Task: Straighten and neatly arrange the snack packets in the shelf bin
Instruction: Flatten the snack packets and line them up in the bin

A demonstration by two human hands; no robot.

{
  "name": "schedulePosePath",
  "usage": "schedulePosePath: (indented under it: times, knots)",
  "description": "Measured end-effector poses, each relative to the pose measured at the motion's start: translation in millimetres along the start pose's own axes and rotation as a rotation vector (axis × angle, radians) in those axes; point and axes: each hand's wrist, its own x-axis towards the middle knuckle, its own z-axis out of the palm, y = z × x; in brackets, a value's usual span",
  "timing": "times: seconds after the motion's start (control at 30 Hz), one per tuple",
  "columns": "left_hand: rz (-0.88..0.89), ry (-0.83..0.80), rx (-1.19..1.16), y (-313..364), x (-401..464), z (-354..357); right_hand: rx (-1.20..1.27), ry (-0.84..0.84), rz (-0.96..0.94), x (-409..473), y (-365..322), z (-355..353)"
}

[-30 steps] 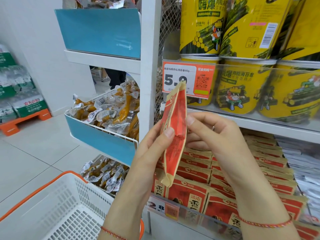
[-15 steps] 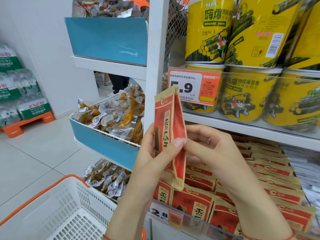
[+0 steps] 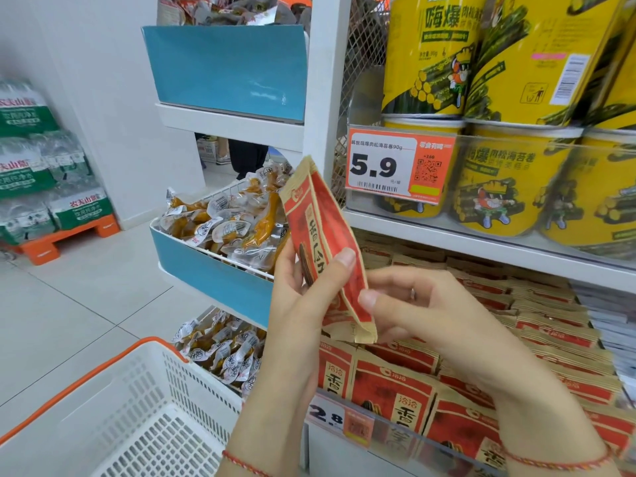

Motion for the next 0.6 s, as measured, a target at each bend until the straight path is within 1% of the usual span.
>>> schedulePosePath:
  times: [0.1,0.17,0.23,0.33,0.5,0.57,0.6]
  knots:
    - [0.008,-0.05,-0.003,3,-1,-4,-0.001,-0.076,0.053,-1,0,-5]
    - [-0.015,-0.069,-0.035,4,-2,-6,-0.017,-0.081,0.046,-3,-1,-5]
    - [-0.022,-0.05,-0.064,5,-2,-6,-0.049,-0.085,0.035,-3,-2,-5]
    - [0.011,-0.007,-0.051,5,-2,-3,-0.072,-0.051,0.026,-1,1,-4]
    - [0.133,0.153,0.183,6,-4,1,-0.094,-0.014,0.01,2,4,2]
    - [0.157,0.143,0.195,9,-6,2,-0.112,0.04,-0.018,4,7,4]
    - [0.158,0.114,0.161,10,-7,3,-0.118,0.068,-0.035,5,9,3]
